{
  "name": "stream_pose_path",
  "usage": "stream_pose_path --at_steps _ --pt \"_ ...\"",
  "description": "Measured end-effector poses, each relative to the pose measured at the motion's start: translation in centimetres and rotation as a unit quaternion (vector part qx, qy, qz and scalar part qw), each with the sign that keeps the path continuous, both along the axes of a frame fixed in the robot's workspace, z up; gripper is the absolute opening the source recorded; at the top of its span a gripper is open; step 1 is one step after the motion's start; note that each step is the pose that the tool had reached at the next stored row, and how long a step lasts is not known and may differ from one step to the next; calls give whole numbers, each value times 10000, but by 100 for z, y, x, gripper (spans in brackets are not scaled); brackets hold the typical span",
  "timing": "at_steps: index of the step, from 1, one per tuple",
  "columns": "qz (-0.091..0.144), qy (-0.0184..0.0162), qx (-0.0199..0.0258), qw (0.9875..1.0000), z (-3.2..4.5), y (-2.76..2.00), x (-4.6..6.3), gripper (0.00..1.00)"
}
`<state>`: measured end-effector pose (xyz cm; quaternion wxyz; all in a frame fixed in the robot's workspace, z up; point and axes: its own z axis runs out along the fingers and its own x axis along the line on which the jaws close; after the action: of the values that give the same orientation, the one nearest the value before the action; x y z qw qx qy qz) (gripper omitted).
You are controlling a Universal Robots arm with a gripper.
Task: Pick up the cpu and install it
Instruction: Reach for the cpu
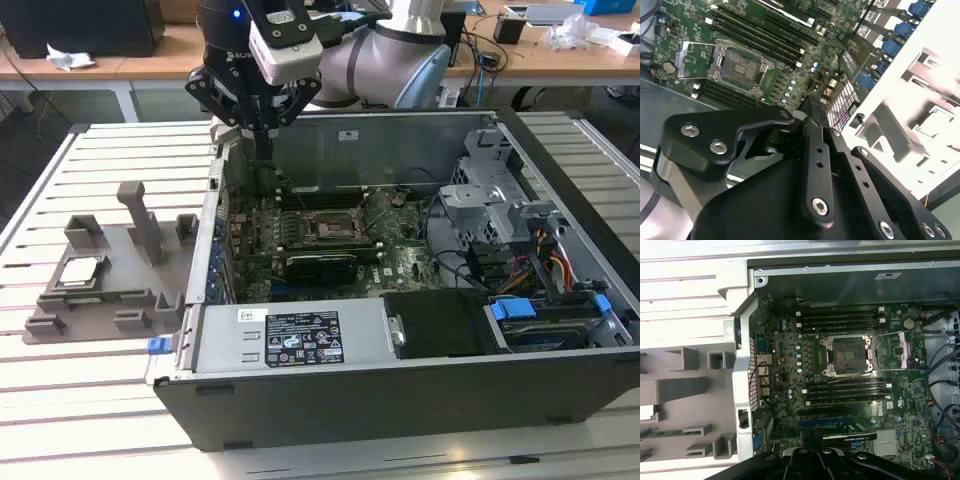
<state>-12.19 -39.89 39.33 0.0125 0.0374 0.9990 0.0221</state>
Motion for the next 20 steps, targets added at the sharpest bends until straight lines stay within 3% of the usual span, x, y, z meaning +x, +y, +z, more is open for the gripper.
stream_pose_path --at_steps 9,20 --pt "0 0 0 10000 0 0 -86 11" --pt "0 0 0 10000 0 0 -320 11"
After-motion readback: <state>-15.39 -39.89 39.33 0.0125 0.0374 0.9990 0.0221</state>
